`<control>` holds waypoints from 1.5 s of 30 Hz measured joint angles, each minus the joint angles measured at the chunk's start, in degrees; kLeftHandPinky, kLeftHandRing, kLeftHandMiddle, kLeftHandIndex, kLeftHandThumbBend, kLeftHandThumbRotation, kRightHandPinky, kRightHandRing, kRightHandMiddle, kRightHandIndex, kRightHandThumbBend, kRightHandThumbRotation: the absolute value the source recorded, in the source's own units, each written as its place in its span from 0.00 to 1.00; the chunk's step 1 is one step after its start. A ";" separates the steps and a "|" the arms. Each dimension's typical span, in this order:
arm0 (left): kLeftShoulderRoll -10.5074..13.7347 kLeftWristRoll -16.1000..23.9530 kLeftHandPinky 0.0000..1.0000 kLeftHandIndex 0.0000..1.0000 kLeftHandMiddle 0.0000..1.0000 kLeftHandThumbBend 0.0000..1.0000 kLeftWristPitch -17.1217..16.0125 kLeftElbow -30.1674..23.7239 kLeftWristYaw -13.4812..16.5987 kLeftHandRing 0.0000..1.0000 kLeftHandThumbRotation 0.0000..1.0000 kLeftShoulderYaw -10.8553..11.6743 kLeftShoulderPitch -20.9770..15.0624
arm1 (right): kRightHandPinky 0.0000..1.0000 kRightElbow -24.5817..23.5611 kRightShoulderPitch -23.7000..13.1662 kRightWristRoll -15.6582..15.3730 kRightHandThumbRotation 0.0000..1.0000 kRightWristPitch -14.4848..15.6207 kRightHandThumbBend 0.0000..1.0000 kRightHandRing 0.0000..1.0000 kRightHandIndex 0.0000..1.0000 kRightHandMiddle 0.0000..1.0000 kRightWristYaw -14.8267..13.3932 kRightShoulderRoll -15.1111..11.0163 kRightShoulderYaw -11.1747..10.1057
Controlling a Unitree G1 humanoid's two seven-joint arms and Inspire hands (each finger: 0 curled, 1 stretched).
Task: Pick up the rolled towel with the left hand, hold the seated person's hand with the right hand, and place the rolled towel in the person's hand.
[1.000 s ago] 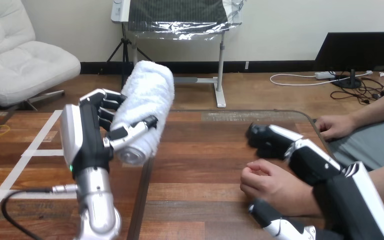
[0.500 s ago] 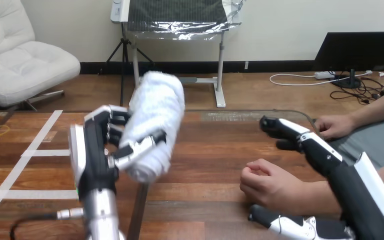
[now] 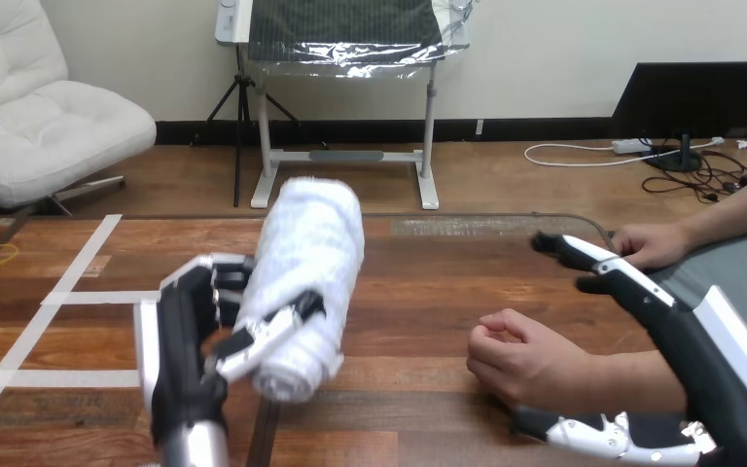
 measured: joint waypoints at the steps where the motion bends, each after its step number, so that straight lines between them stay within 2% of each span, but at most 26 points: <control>1: -0.15 -0.35 0.27 0.41 0.38 0.57 0.00 -0.45 -0.29 0.32 0.00 0.01 0.62 | 0.86 0.38 -0.28 -0.21 0.18 0.35 0.91 0.90 0.88 0.89 0.03 -0.57 -0.26; 8: -0.78 -2.58 0.27 0.40 0.38 0.56 0.00 -3.11 -2.12 0.32 0.00 0.15 4.21 | 0.85 3.39 -2.33 -1.90 0.15 2.56 0.94 0.88 0.87 0.88 0.34 -4.08 -1.69; 15: -0.99 -4.37 0.26 0.40 0.38 0.56 0.00 -5.83 -3.81 0.32 0.00 0.28 6.63 | 0.84 6.70 -4.46 -3.73 0.16 3.99 0.97 0.87 0.87 0.88 0.36 -7.36 -2.16; 31: -1.41 -7.93 0.23 0.39 0.36 0.51 -0.52 -12.04 -7.08 0.29 0.00 0.49 8.06 | 0.81 14.28 -9.33 -6.76 0.22 6.37 0.99 0.87 0.89 0.88 0.97 -12.99 -2.20; 45: -2.41 -13.76 0.21 0.38 0.35 0.45 -7.32 -16.97 -12.27 0.28 0.00 0.56 7.33 | 0.81 20.71 -14.87 -9.87 0.15 8.35 1.00 0.85 0.86 0.86 2.41 -17.23 -2.18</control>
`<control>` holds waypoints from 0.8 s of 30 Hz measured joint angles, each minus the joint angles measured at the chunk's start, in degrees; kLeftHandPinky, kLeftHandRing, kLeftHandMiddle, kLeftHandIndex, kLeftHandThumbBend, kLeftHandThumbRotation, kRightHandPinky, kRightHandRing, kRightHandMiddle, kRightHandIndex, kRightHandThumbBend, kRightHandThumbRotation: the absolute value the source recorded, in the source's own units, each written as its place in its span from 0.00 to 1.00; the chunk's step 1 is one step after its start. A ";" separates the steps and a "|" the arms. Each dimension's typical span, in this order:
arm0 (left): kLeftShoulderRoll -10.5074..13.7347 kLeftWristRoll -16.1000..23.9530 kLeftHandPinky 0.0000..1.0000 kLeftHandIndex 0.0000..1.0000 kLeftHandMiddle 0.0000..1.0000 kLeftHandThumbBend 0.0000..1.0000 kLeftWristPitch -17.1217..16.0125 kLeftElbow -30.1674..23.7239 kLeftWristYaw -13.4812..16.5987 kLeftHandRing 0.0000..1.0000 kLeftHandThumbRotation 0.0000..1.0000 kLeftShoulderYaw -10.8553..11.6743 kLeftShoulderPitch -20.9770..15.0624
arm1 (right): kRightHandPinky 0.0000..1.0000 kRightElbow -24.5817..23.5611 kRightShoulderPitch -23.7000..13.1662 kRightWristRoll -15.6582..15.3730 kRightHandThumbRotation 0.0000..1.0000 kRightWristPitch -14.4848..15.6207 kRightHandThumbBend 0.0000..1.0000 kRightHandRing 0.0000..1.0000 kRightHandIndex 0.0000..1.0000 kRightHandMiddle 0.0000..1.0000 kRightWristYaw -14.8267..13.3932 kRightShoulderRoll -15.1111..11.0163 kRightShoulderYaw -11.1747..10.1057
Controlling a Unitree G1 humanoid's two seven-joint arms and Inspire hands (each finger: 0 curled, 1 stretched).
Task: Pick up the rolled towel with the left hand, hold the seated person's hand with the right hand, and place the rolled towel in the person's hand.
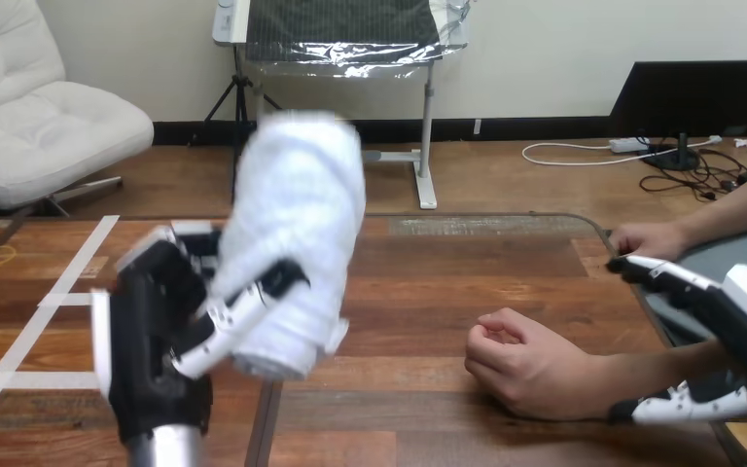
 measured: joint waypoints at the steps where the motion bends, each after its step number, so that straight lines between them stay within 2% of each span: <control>1: -0.15 -0.31 0.21 0.37 0.35 0.45 -0.54 -0.44 -0.41 0.28 0.00 0.01 -0.20 | 0.81 0.50 -0.50 -0.31 0.14 0.00 1.00 0.85 0.86 0.86 0.01 -0.28 0.01; 14: -1.80 -3.33 0.21 0.36 0.34 0.42 -6.36 -4.60 -4.48 0.28 0.00 0.96 -5.88 | 0.79 4.91 -6.54 -3.88 0.09 -0.01 1.00 0.83 0.84 0.84 0.08 -3.68 1.14; 24: -2.16 -4.77 0.20 0.36 0.34 0.40 -8.39 -5.48 -7.00 0.28 0.00 1.80 -9.47 | 0.79 6.81 -9.63 -6.31 0.04 0.04 1.00 0.82 0.82 0.83 0.07 -4.17 3.12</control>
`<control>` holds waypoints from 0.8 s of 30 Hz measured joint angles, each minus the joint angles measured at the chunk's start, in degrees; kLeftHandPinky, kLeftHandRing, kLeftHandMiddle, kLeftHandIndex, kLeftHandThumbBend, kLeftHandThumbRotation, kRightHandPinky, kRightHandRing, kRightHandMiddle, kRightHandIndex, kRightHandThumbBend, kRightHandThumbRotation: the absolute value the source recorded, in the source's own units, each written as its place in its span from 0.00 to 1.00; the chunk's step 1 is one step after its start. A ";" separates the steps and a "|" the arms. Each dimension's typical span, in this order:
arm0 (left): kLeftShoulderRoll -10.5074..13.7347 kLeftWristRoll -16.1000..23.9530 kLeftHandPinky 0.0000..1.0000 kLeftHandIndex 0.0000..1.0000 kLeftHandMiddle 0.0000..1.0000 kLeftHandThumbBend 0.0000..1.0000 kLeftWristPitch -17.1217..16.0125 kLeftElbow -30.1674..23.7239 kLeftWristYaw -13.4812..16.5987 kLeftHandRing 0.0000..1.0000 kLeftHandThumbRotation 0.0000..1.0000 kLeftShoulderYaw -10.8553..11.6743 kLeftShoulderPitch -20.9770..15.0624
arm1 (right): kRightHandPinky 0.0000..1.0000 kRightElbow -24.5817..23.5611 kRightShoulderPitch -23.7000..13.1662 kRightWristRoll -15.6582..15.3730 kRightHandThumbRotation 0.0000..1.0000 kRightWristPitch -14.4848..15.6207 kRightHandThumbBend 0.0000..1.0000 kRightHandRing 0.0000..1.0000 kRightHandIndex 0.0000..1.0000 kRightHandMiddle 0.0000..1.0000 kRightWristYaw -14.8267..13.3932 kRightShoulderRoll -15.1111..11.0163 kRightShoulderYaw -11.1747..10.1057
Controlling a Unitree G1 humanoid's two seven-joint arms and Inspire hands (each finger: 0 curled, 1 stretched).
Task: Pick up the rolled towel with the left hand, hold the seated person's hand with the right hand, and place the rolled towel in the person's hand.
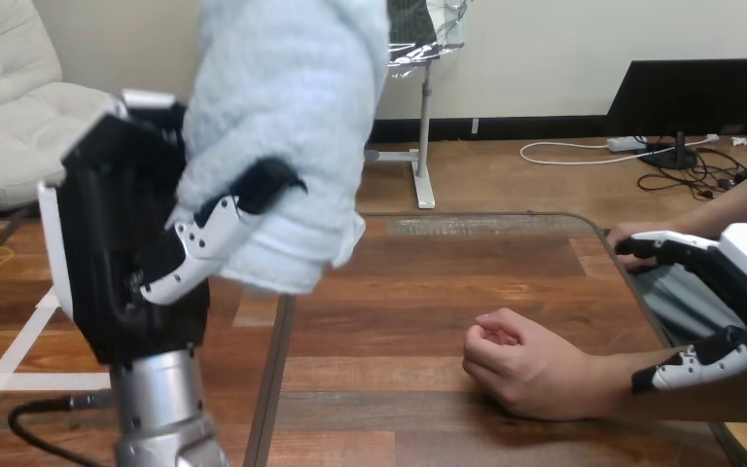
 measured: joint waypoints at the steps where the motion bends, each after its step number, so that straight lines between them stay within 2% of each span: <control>1: 0.00 -0.08 0.20 0.36 0.34 0.40 -0.08 0.00 -0.19 0.28 0.00 0.06 -0.09 | 0.79 0.20 -0.18 -0.11 0.03 0.00 1.00 0.82 0.82 0.83 0.00 0.00 0.25; 15: -0.06 -1.37 0.21 0.35 0.34 0.39 -0.18 0.28 -2.11 0.29 0.00 0.51 -0.15 | 0.77 4.03 -1.67 -2.92 0.04 -0.28 1.00 0.80 0.81 0.81 -0.23 0.00 4.50; 24: -0.07 -2.41 0.21 0.36 0.35 0.39 -0.09 0.32 -2.71 0.29 0.00 0.52 -0.15 | 0.76 6.98 -3.93 -5.60 0.08 -2.11 1.00 0.79 0.80 0.81 -1.44 -0.10 6.90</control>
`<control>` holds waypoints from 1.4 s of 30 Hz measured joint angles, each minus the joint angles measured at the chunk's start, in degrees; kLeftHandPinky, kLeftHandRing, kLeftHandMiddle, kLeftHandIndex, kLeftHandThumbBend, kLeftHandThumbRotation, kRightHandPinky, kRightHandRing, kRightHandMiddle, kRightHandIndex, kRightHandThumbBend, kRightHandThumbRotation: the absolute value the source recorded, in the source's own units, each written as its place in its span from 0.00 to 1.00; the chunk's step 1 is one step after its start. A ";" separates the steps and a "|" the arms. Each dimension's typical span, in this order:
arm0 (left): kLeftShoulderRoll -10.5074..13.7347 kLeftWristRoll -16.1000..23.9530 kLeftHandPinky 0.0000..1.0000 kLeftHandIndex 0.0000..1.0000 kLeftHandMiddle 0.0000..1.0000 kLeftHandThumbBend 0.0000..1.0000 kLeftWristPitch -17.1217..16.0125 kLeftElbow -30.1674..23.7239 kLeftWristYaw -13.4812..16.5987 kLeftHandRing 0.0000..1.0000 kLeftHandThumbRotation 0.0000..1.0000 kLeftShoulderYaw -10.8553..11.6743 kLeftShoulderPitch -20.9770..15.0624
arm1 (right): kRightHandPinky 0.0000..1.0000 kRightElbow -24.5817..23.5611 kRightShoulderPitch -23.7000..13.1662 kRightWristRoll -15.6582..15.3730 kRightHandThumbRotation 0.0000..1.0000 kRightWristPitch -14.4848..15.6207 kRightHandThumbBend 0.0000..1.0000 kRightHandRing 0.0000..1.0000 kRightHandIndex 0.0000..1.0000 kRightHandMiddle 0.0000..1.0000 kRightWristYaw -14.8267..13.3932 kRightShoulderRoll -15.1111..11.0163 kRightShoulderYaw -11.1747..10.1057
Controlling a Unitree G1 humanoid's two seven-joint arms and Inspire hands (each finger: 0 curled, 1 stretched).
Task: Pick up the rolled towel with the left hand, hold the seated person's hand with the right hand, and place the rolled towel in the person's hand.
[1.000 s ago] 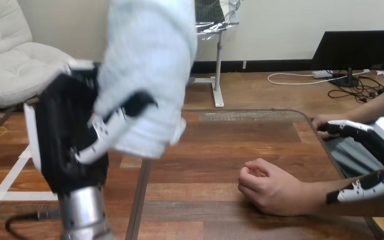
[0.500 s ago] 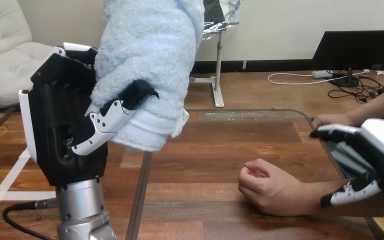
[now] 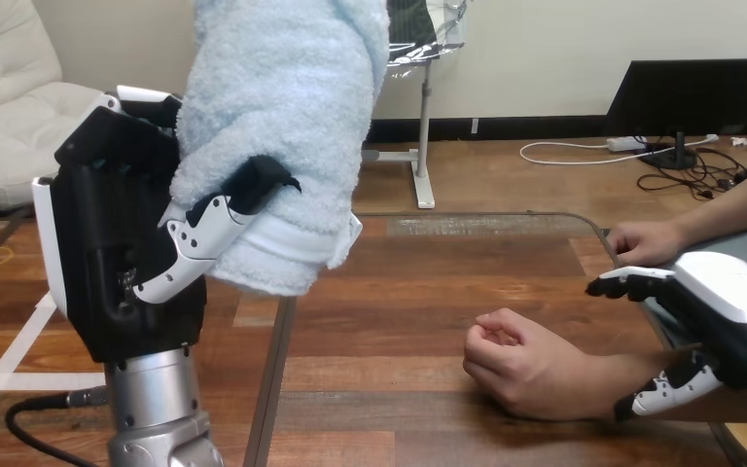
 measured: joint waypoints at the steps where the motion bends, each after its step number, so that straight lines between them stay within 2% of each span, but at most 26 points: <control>1: 0.00 -0.06 0.21 0.36 0.35 0.39 0.03 0.00 -0.07 0.29 0.00 -0.01 0.00 | 0.76 0.29 -0.29 -0.27 0.08 -0.11 1.00 0.79 0.80 0.81 -0.05 -0.01 0.28; 32: -0.01 -2.48 0.22 0.36 0.36 0.39 0.79 0.00 -1.88 0.30 0.00 0.07 0.04 | 0.75 4.53 -5.74 -5.58 0.06 0.48 1.00 0.80 0.81 0.81 0.34 -0.91 7.03; 42: -0.01 -2.47 0.22 0.37 0.36 0.39 1.05 0.00 -1.95 0.30 0.00 0.13 0.11 | 0.65 4.65 -7.32 -7.14 0.04 3.25 1.00 0.79 0.81 0.81 1.47 -1.00 8.94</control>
